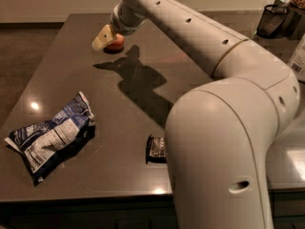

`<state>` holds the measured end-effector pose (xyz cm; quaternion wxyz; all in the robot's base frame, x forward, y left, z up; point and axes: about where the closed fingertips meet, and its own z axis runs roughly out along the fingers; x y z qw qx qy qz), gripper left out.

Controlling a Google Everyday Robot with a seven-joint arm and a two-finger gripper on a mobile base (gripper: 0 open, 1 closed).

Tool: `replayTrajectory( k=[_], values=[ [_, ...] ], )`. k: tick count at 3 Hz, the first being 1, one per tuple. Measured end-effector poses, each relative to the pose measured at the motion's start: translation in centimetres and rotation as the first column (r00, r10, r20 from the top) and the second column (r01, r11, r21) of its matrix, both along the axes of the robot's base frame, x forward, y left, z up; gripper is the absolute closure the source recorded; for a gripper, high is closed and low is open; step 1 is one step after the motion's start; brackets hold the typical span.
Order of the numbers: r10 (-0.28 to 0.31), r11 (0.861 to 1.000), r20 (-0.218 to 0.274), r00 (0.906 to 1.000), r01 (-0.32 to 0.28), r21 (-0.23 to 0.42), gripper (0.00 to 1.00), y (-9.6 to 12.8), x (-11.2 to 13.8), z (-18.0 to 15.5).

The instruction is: Pick apple

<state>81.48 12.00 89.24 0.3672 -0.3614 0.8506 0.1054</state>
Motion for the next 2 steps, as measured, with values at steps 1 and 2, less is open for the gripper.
replayTrajectory(
  k=[1,2],
  values=[
    [-0.030,0.999,-0.012,0.9995,0.030,0.009,0.00,0.42,0.87,-0.47],
    [-0.049,0.999,-0.024,0.9985,0.049,0.004,0.00,1.06,1.76,-1.19]
  ],
)
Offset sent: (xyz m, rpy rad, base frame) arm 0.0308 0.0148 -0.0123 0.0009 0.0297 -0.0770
